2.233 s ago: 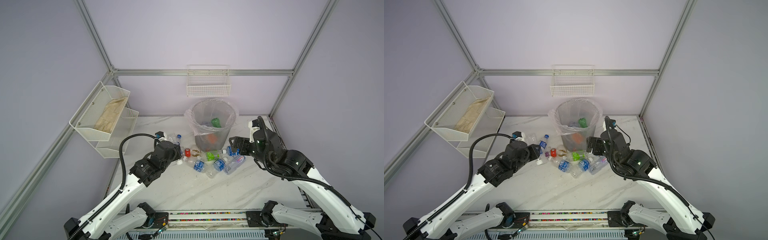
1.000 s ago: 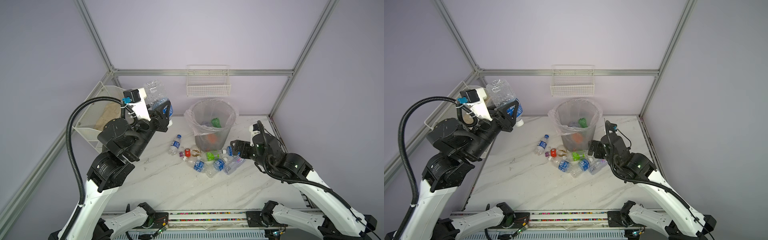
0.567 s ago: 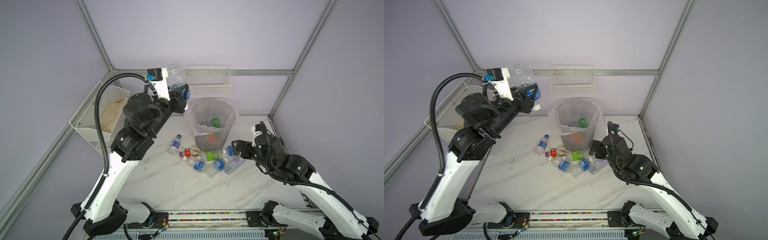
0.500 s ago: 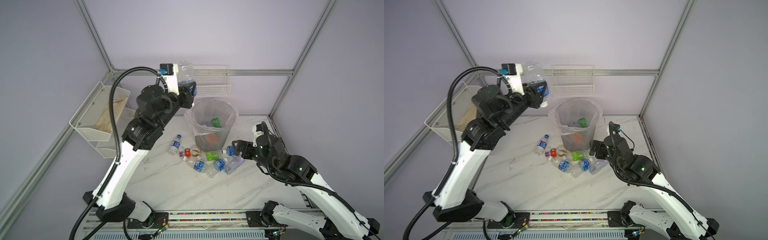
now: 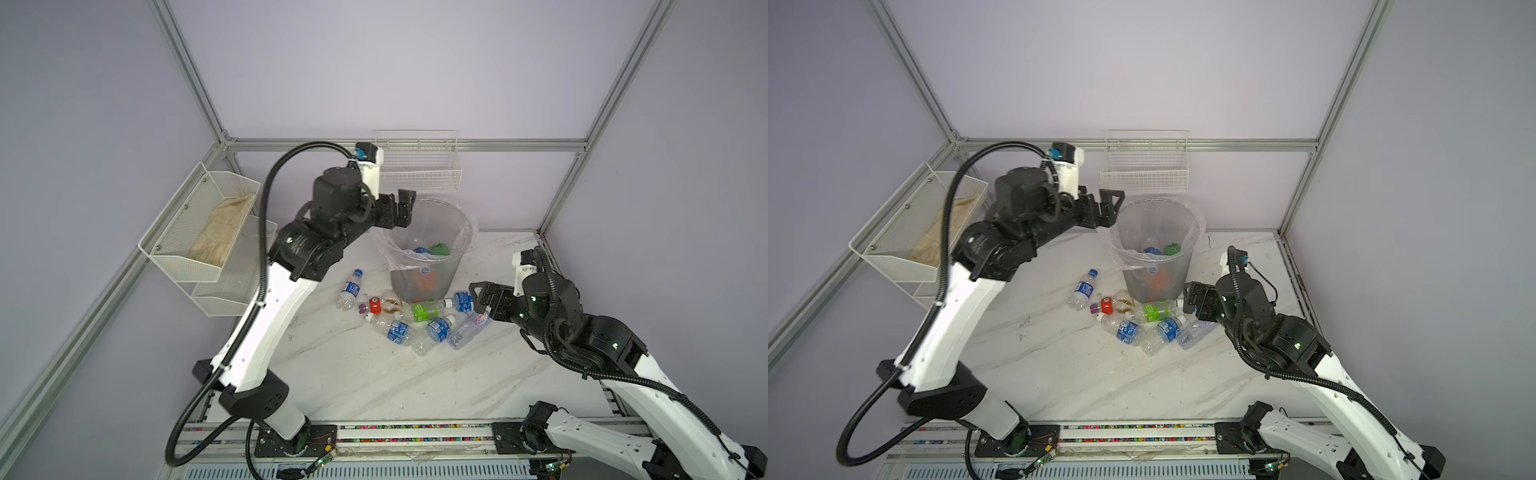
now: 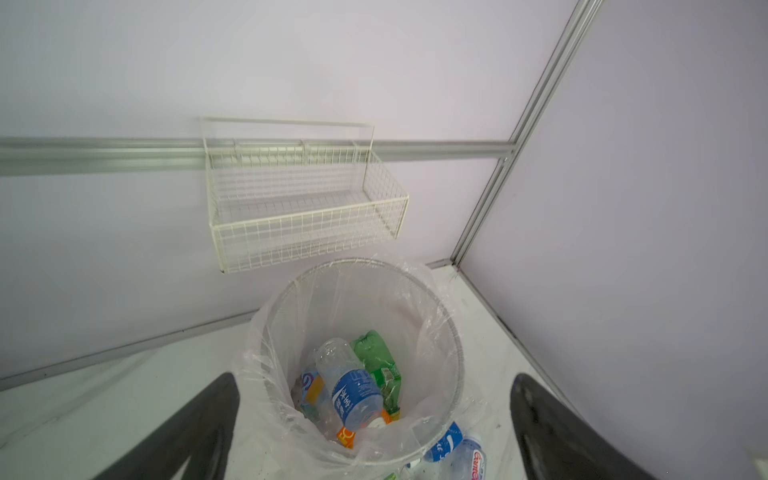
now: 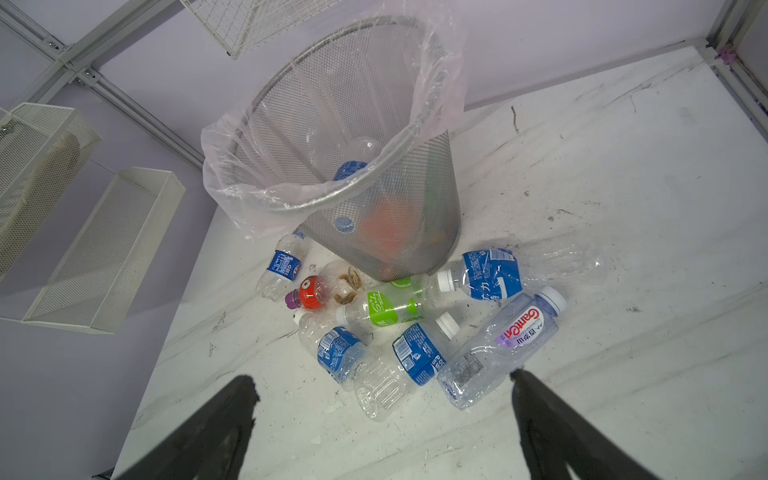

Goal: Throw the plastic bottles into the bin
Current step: 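Open the left gripper to drop the clear bottle into the wastebasket, then draw the left arm back while the right gripper moves toward the clear Ganten bottle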

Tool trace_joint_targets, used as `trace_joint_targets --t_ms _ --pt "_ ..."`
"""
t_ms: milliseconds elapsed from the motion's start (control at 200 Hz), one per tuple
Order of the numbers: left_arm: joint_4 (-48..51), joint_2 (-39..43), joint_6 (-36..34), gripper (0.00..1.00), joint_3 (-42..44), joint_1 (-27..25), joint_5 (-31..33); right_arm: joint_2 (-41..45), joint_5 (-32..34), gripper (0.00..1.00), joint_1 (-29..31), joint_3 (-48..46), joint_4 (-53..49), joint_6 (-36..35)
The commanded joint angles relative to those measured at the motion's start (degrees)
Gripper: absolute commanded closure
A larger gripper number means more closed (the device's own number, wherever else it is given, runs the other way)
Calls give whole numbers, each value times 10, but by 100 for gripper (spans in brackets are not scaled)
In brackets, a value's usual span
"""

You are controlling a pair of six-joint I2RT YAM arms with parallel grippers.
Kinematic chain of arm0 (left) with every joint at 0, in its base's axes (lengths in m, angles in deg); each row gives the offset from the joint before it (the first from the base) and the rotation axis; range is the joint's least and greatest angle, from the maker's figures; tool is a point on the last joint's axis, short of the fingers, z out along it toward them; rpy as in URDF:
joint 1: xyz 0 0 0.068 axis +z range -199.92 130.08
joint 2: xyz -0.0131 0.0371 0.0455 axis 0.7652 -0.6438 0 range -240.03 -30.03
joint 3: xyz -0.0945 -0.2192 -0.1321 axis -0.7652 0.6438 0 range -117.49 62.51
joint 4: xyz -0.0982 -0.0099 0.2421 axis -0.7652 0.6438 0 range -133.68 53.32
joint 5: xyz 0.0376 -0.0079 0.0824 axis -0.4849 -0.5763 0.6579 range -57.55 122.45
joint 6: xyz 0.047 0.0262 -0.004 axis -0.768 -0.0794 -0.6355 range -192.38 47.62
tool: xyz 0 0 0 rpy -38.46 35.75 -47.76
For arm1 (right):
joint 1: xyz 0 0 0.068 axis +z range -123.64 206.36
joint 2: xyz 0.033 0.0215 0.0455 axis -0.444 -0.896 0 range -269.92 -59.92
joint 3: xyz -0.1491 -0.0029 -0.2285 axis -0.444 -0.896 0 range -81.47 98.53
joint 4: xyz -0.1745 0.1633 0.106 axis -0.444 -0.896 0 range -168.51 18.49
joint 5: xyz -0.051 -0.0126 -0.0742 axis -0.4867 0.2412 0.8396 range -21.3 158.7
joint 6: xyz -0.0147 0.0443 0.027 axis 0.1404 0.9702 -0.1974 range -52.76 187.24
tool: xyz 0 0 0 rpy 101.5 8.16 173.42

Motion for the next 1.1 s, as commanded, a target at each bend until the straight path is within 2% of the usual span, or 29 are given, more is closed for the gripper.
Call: trace_joint_targets --t_ms 0,250,570,1095 --pt "-54 85 6 0 67 -2 14 -8 13 3 -1 0 -10 17" --pt "-89 195 29 0 219 -2 24 19 49 3 -1 -17 -13 64" --pt "-96 289 76 0 384 -2 39 -11 48 3 -2 -16 -29 95" --pt "-89 374 126 0 530 -2 40 -38 40 3 -8 -6 -37 90"
